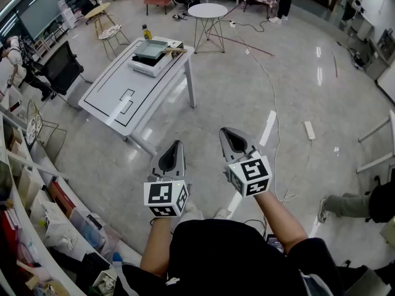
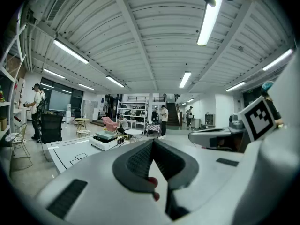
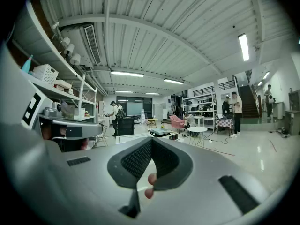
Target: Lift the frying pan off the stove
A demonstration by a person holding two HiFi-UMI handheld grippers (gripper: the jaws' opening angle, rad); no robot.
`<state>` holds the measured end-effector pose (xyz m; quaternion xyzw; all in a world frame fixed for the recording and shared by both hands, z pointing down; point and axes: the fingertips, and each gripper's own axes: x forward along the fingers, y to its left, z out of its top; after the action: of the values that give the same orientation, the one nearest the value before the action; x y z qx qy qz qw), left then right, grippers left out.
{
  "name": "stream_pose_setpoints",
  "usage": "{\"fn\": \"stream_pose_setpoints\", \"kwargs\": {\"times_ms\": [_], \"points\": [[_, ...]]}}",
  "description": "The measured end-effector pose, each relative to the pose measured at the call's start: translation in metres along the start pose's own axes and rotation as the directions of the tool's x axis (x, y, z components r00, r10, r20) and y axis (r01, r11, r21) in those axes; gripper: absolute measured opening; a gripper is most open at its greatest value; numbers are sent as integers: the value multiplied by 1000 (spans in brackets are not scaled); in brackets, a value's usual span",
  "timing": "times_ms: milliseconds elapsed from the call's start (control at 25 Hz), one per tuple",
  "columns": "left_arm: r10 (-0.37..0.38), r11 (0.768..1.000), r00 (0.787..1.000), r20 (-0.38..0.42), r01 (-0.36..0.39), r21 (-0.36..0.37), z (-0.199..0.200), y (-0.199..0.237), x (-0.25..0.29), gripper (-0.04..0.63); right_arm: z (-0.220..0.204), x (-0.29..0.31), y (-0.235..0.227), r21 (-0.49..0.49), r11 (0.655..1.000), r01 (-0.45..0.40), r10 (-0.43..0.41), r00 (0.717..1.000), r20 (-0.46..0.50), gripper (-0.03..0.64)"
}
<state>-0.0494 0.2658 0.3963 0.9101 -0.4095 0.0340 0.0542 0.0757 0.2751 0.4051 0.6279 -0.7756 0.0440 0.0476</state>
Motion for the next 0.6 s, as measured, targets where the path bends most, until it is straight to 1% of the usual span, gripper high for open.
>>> {"fn": "stream_pose_setpoints", "kwargs": {"times_ms": [160,360,600], "points": [[-2,1000,1000,1,2,2,2,-2,-2,9,0,-3,1,1,1000,1,-1,1000,-5,-3],[-2,1000,1000,-1,2,-3,-1,-8,-2,9,-3,-7,-1,36,999,-13,14,1000,-11,-3],[16,1000,1000,-5,-16,10,-8,-14,-2,9,-12,-16,-4,32,999,-41,42,999,-25,-3]]}}
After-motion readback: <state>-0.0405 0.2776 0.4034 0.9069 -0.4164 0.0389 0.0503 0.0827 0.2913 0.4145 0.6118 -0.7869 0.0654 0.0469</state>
